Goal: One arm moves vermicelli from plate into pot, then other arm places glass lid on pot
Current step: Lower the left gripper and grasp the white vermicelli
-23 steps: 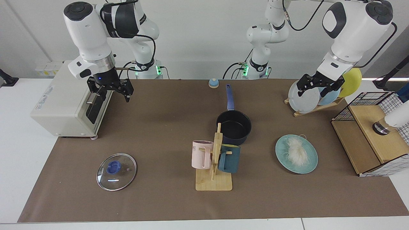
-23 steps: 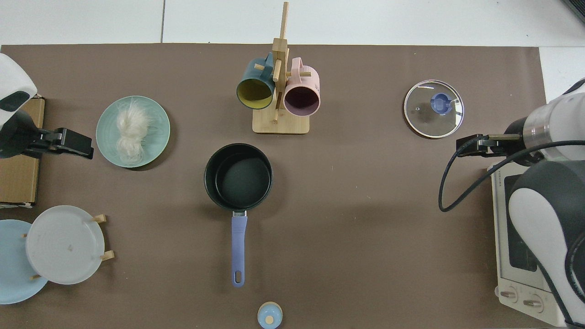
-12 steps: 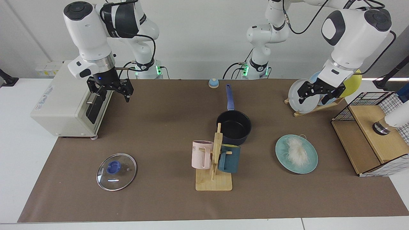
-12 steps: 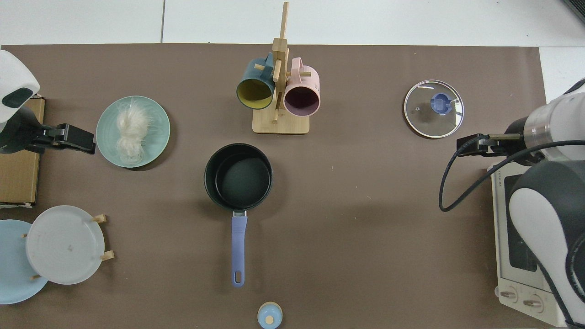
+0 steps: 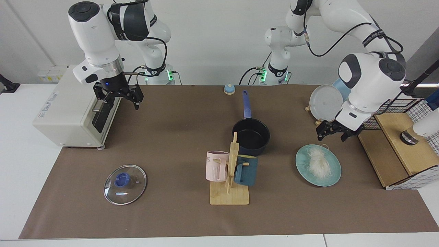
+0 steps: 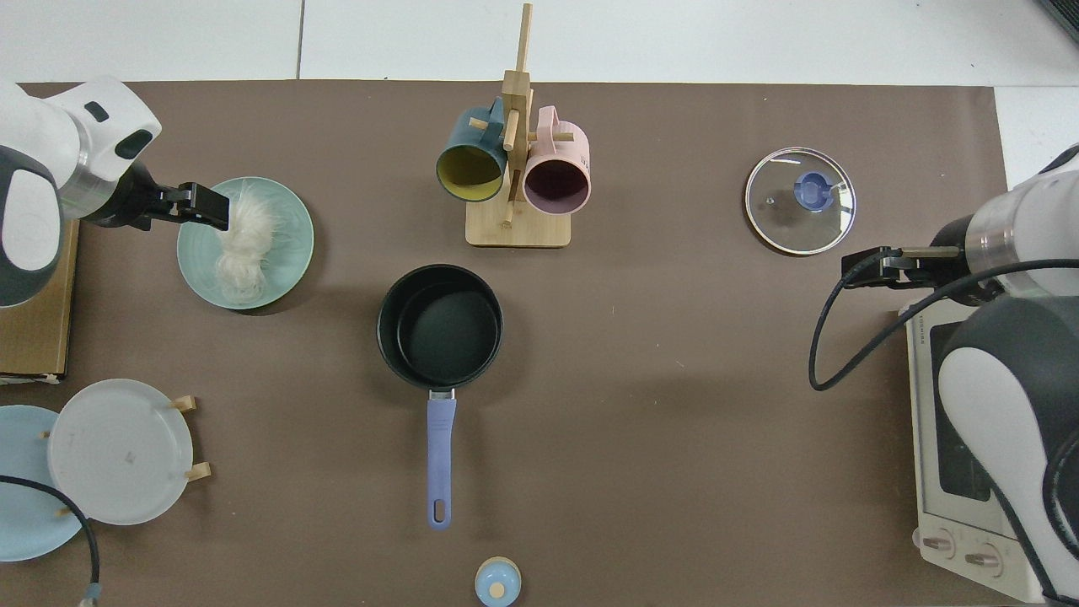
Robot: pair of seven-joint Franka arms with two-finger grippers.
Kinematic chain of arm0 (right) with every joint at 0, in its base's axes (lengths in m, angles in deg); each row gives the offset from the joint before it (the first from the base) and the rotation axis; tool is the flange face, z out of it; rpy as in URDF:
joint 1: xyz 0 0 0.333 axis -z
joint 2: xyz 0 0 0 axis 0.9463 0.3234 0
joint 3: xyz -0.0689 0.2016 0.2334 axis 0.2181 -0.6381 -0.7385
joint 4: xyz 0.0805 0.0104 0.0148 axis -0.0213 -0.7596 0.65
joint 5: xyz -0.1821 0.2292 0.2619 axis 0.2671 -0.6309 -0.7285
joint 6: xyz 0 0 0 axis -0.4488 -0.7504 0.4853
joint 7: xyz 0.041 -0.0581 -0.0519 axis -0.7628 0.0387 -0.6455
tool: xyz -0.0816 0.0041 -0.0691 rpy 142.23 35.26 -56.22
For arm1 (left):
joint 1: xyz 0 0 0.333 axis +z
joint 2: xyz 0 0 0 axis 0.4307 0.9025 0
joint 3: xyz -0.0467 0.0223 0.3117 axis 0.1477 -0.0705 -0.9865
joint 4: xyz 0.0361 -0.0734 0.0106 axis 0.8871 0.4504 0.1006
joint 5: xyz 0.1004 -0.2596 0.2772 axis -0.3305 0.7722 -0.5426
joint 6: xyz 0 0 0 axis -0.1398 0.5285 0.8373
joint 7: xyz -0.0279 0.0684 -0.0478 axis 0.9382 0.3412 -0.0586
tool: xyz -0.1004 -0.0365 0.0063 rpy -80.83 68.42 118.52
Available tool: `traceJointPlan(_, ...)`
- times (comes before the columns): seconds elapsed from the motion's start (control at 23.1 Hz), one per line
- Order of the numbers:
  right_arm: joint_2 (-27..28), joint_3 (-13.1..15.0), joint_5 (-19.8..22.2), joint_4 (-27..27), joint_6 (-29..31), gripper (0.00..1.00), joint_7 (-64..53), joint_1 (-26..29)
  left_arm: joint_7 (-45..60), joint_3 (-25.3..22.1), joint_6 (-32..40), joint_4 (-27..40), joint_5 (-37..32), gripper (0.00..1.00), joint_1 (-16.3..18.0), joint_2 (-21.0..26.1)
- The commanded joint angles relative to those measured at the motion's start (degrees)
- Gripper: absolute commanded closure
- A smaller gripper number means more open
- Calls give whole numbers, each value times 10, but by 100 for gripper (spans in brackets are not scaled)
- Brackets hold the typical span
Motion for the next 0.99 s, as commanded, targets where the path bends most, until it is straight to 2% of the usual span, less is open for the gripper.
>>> traceJointPlan(0.0,-2,-4,-2,0,7,1,7,2,7,-7,-52,-21,-14,0,-8,65)
traceJointPlan(0.13,-2,-5,-2,0,7,1,6,2,7,-7,-77,-19,-9,0,-2,100)
traceJointPlan(0.39,-3,-5,-2,0,8,1,-1,2,10,-7,-96,-9,1,0,-3,128)
traceJointPlan(0.74,-3,-7,-2,0,8,1,0,2,11,-14,-196,77,5,0,-5,129)
traceJointPlan(0.86,-3,-7,-2,0,8,1,0,2,9,-14,-197,79,5,0,-4,129)
traceJointPlan(0.91,-3,-7,-2,1,8,1,0,2,5,-14,-194,78,6,2,-2,129)
traceJointPlan(0.95,-3,-7,-2,0,9,1,-1,2,3,-14,-194,78,6,10,-2,129)
